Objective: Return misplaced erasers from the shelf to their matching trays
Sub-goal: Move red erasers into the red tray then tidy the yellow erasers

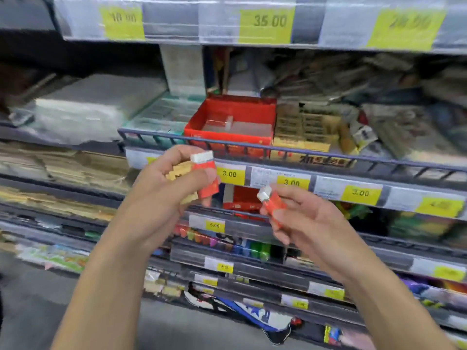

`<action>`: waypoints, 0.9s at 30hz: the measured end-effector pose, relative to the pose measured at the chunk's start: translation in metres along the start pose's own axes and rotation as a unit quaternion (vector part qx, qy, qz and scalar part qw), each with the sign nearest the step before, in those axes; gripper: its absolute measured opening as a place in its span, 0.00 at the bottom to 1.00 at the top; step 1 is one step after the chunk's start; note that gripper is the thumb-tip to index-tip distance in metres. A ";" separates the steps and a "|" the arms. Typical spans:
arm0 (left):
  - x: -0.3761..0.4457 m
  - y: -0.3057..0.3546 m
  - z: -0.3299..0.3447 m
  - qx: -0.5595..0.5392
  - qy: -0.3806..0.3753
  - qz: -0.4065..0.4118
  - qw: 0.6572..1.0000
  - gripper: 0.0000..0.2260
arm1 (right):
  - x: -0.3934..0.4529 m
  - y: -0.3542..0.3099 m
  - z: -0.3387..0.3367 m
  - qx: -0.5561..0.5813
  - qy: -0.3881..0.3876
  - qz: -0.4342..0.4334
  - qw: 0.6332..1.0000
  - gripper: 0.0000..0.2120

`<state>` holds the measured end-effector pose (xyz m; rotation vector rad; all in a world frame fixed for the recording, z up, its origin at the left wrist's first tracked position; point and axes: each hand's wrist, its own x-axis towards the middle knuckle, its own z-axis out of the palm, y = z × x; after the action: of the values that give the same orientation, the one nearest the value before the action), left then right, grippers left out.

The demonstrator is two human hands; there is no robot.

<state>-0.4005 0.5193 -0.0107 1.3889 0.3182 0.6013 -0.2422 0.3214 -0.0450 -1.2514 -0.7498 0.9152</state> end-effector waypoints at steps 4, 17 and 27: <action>0.023 0.016 -0.008 -0.009 -0.020 0.019 1.000 0.09 | 0.015 -0.041 0.012 -0.118 0.037 -0.093 0.988 0.12; 0.050 0.034 -0.029 0.005 0.009 0.007 1.000 0.15 | 0.122 -0.130 0.011 -0.658 0.076 -0.103 0.742 0.17; 0.051 0.044 -0.038 0.010 0.017 0.019 1.000 0.10 | 0.166 -0.121 0.027 -0.773 0.034 -0.059 0.630 0.14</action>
<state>-0.3891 0.5828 0.0322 1.4070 0.3263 0.6553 -0.1703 0.4725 0.0760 -2.6240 -1.6456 -0.1807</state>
